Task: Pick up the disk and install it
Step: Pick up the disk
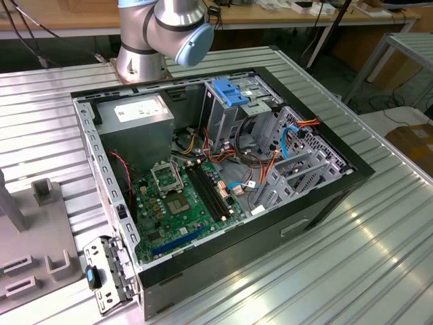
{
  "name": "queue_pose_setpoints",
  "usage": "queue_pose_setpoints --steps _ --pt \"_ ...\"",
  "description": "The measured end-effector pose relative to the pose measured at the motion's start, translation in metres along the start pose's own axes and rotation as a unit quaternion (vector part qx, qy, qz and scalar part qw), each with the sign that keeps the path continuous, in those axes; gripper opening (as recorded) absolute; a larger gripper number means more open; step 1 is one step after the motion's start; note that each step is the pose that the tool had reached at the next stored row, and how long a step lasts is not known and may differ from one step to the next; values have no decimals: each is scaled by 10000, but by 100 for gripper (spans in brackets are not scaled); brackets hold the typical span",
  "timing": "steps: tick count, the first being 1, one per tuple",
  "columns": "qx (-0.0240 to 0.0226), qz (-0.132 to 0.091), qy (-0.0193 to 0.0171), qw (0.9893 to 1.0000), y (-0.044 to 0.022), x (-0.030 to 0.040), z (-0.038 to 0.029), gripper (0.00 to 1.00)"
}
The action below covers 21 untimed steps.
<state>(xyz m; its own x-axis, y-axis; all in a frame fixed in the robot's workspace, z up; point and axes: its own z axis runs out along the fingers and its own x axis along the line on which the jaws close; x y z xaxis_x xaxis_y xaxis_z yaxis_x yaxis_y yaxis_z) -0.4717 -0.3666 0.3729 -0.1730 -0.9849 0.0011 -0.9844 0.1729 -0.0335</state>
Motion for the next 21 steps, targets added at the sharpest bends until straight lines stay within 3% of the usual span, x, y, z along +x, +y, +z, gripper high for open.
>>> queue_pose_setpoints --steps 1,6,14,16,21 --pt "-4 -1 2 10000 1 0 28 42" --pt "-32 8 7 10000 6 -1 155 48" --pt "-33 6 8 10000 7 -2 184 48" --pt "-33 6 8 10000 9 -6 216 55" --pt "-33 2 8 10000 14 -17 322 55"
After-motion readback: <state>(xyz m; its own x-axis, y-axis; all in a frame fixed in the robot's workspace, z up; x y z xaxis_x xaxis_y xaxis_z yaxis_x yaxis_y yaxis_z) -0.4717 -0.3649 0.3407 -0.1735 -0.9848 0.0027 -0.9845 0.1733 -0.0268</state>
